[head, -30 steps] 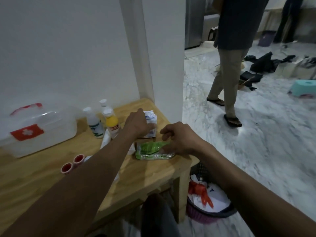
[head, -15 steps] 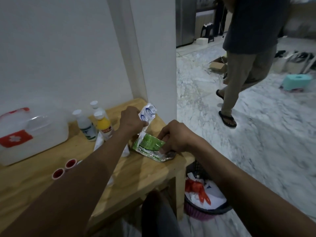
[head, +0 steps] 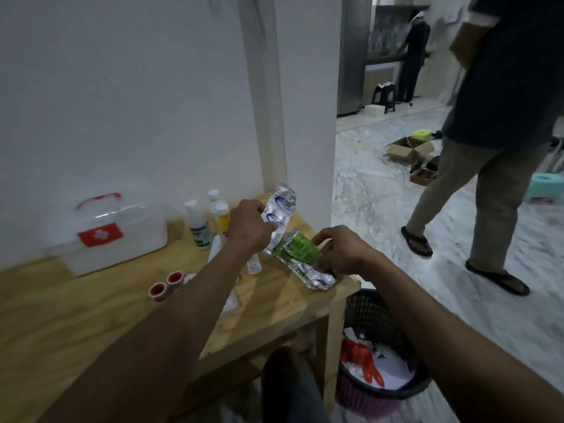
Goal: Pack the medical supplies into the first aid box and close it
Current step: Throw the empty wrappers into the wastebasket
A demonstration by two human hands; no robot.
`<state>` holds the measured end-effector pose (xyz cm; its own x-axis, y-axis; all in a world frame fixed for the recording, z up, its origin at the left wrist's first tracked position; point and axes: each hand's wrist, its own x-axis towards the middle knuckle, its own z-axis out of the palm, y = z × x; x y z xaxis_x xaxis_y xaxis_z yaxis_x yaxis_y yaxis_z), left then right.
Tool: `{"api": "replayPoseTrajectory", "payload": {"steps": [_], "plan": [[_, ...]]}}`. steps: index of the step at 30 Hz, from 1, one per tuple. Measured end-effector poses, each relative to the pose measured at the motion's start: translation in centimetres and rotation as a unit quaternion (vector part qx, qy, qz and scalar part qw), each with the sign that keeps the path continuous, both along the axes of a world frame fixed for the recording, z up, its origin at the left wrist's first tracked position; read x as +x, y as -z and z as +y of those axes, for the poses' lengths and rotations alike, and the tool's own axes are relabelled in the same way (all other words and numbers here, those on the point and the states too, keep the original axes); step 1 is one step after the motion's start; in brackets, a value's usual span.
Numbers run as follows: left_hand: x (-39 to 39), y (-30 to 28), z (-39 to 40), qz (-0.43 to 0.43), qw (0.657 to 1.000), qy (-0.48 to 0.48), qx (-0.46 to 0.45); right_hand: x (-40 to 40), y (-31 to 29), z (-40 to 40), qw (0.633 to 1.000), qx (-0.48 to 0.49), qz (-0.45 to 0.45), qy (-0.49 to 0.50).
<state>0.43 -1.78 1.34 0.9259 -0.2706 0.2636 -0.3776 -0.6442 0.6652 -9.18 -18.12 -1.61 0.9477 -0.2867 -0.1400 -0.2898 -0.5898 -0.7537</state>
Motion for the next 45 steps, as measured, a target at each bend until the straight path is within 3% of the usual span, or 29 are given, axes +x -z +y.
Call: {"api": "replayPoseTrajectory", "payload": {"steps": [4, 11, 20, 23, 27, 32, 37, 41, 45], "plan": [[-0.7, 0.3, 1.8, 0.001, 1.0, -0.015, -0.021, -0.2, -0.1, 0.5, 0.999, -0.031, 0.012, 0.011], [-2.2, 0.8, 1.8, 0.057, 0.993, 0.003, -0.106, -1.2, -0.9, -0.2, 0.99, 0.072, -0.065, 0.098], [-7.1, 2.6, -9.4, 0.076, 0.983, 0.101, -0.133, -5.2, 0.8, -8.0, 0.917, 0.088, -0.194, 0.337], [-9.4, 5.2, -13.8, 0.091, 0.984, 0.121, -0.09, -7.1, 3.8, -11.5, 0.904, 0.07, -0.165, 0.389], [-11.9, 9.8, -17.6, 0.067, 0.984, 0.157, 0.041, -9.6, 10.1, -14.6, 0.896, 0.056, -0.087, 0.432], [-14.8, 14.8, -21.0, 0.082, 0.968, 0.215, 0.102, -12.0, 18.1, -15.9, 0.883, 0.07, -0.014, 0.465], [-13.8, 19.8, -22.0, 0.175, 0.968, 0.127, 0.13, -13.1, 22.8, -16.5, 0.871, 0.098, 0.034, 0.48], [-12.1, 22.9, -22.3, 0.232, 0.963, 0.05, 0.126, -12.2, 24.6, -16.7, 0.882, 0.112, 0.051, 0.455], [-10.6, 24.6, -22.8, 0.253, 0.959, 0.046, 0.121, -10.6, 25.7, -17.1, 0.887, 0.138, 0.06, 0.437]]}}
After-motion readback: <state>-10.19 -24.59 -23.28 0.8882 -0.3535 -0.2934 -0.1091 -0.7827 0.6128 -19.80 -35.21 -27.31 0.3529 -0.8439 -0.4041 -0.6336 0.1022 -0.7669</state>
